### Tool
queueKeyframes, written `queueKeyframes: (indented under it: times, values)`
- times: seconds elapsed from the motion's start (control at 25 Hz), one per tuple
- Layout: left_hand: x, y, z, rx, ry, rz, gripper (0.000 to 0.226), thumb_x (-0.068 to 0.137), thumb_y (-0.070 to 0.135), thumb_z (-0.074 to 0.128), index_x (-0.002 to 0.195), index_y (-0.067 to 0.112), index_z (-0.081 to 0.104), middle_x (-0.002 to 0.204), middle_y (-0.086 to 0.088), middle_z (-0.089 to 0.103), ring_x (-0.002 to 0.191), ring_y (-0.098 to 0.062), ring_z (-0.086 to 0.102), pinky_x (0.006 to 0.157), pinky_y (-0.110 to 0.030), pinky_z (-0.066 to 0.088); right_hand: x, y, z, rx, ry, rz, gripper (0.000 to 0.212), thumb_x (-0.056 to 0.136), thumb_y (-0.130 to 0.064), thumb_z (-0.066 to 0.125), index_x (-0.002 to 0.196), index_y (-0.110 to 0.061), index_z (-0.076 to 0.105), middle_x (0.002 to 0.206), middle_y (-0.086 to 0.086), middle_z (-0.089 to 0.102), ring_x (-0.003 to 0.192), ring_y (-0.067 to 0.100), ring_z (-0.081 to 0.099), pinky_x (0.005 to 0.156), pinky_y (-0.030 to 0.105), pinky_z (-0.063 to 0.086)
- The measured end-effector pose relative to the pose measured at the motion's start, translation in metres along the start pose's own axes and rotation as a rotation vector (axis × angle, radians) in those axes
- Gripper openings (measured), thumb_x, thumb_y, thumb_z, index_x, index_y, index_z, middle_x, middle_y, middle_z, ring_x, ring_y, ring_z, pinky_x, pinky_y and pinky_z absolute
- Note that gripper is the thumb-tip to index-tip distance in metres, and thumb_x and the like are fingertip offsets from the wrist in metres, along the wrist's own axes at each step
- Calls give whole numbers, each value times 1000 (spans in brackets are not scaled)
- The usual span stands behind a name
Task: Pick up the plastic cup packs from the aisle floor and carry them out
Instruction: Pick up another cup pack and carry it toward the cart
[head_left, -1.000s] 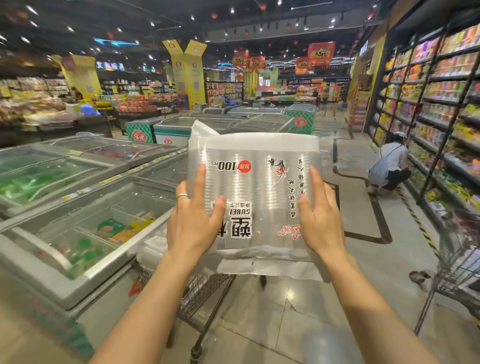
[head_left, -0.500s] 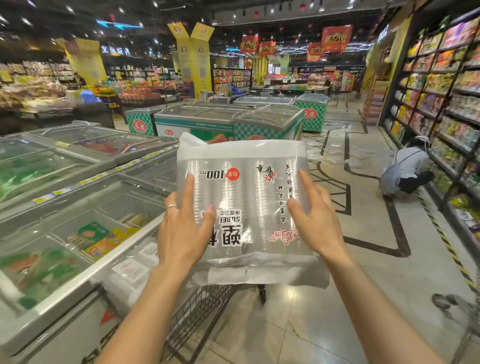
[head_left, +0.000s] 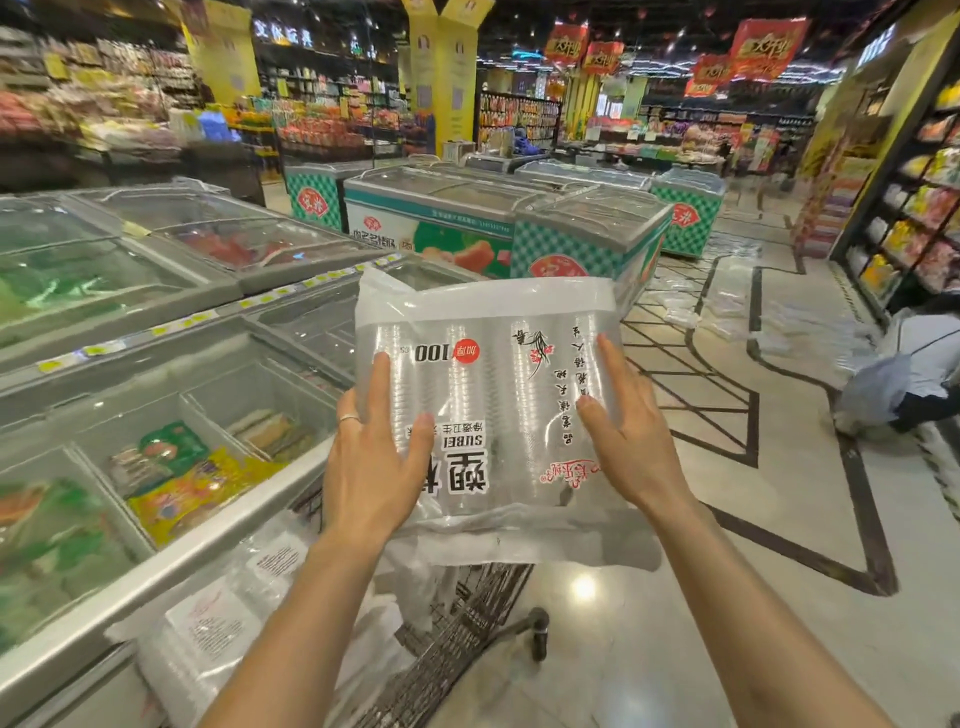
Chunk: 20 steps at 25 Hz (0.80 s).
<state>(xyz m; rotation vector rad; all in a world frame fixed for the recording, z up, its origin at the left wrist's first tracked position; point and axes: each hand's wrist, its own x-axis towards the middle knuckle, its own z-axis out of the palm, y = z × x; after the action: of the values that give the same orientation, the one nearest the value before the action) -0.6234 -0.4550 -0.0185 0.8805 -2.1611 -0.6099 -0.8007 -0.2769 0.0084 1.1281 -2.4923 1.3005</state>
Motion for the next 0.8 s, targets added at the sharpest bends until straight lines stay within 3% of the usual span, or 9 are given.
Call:
queueKeyframes:
  times: [0.12,0.28,0.48,0.6,0.68,0.8]
  values:
    - [32,-32,29,8,-92,-106,72,97,53,41,152,48,-5,152,-22,27,127,-42,46,97,-46,41,48,12,30,1,-112,-25,61,95,-50,34,151,-49,11,158,-8,25,139,0,21,105,22,17]
    - [50,-68,59,37,-162,-179,73,96,59,35,148,51,-15,159,-19,19,131,-41,43,90,-46,44,89,25,66,69,-239,-30,63,100,-25,45,150,-50,16,151,-3,30,116,-12,26,101,20,20]
    - [61,-119,96,118,-194,-323,75,95,66,26,147,46,-23,161,-11,19,135,-34,42,92,-46,45,138,44,130,80,-387,-116,65,89,-39,46,149,-49,25,148,-7,36,118,-13,34,98,13,25]
    - [64,-140,120,184,-243,-386,76,96,67,21,150,36,-23,161,-10,21,137,-31,39,98,-48,43,167,57,160,161,-461,-156,58,95,-33,59,147,-44,35,146,-19,38,129,-9,33,107,25,26]
    - [70,-153,139,236,-249,-463,77,97,65,21,151,32,-22,156,-14,30,130,-32,46,91,-45,45,189,67,183,209,-533,-173,58,93,-26,65,143,-43,42,142,-23,41,125,-15,35,108,26,27]
    - [78,-166,167,267,-241,-580,76,98,62,23,153,28,-19,145,-13,45,121,-31,54,88,-43,47,217,82,223,239,-615,-193,56,90,-30,68,139,-45,46,139,-24,45,132,-4,37,108,23,26]
